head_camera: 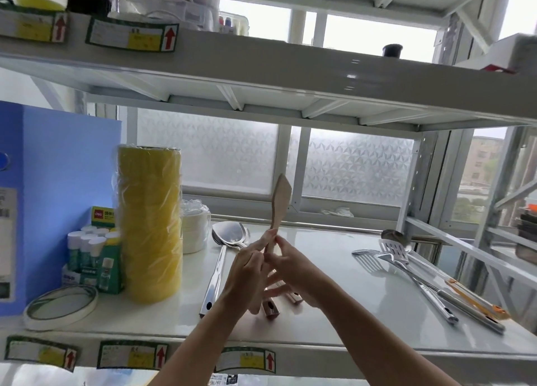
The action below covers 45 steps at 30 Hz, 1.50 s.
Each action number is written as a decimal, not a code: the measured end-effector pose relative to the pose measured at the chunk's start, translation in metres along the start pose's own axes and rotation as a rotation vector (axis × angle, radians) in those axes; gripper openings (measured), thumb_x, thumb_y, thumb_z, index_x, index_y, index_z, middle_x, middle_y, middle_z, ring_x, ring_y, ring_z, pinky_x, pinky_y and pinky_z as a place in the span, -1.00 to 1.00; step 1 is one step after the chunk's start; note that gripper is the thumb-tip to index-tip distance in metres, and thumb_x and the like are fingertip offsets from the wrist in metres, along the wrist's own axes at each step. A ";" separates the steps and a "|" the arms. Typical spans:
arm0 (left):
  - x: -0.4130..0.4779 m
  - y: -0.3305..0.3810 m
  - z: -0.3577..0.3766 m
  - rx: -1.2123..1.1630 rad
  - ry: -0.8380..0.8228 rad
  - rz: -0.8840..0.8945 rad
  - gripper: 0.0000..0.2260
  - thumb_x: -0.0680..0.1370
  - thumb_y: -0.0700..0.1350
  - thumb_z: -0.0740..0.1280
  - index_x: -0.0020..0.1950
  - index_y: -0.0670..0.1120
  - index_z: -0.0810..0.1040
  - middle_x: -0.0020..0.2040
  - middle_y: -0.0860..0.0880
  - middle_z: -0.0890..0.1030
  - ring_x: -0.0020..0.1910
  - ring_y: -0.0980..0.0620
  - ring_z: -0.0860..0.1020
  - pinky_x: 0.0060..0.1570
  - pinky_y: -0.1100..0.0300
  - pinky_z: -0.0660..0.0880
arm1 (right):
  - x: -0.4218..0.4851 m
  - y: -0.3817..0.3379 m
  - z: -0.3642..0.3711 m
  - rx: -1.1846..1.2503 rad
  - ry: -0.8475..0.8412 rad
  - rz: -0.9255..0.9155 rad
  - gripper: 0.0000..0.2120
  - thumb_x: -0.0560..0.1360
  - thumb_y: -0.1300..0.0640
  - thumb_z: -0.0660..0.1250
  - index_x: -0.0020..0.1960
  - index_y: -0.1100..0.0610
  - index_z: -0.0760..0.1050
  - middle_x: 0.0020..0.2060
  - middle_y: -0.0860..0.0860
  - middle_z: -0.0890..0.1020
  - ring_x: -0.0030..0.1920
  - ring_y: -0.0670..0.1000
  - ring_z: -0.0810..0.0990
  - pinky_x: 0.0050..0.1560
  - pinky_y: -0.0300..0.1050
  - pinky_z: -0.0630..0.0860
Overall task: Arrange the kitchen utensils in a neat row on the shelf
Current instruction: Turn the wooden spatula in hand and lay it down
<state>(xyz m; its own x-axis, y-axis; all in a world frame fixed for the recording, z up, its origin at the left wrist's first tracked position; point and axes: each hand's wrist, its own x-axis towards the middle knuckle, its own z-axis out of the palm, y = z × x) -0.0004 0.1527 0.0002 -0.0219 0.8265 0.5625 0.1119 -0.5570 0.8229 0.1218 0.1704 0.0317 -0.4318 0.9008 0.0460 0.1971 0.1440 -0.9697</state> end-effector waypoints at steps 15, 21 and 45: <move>-0.001 -0.021 -0.069 0.918 -0.159 -0.363 -0.59 0.63 0.03 0.19 0.49 0.04 0.40 0.48 -0.04 0.45 0.46 -0.04 0.39 0.41 0.07 0.26 | 0.003 0.035 -0.009 -0.336 0.322 -0.081 -0.65 0.48 0.16 0.24 0.26 0.07 0.44 -0.21 0.07 0.60 -0.39 0.00 0.49 -0.34 -0.05 0.48; -0.010 -0.034 -0.076 0.510 -0.172 -0.269 -0.49 0.62 0.15 0.26 0.55 0.09 0.30 0.57 -0.01 0.31 0.55 0.03 0.23 0.44 0.08 0.22 | 0.012 0.031 0.017 -0.086 0.099 -0.122 -0.70 0.55 0.31 0.23 0.26 0.14 0.46 -0.20 0.16 0.58 -0.10 0.10 0.67 0.00 0.12 0.68; -0.007 -0.032 -0.079 0.558 -0.280 -0.304 -0.72 0.39 0.23 0.44 0.08 0.42 0.55 0.59 0.08 0.27 0.60 0.03 0.12 0.54 -0.06 0.10 | 0.045 0.053 -0.060 -0.822 0.402 -0.106 -0.62 0.48 0.03 0.32 0.27 0.06 0.57 0.15 0.10 0.55 0.23 0.14 0.50 0.26 0.04 0.47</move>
<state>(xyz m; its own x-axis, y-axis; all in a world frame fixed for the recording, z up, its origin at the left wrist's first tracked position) -0.0821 0.1582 -0.0240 0.1154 0.9710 0.2096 0.6374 -0.2342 0.7340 0.1651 0.2432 -0.0029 -0.1750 0.9189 0.3536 0.8039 0.3407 -0.4875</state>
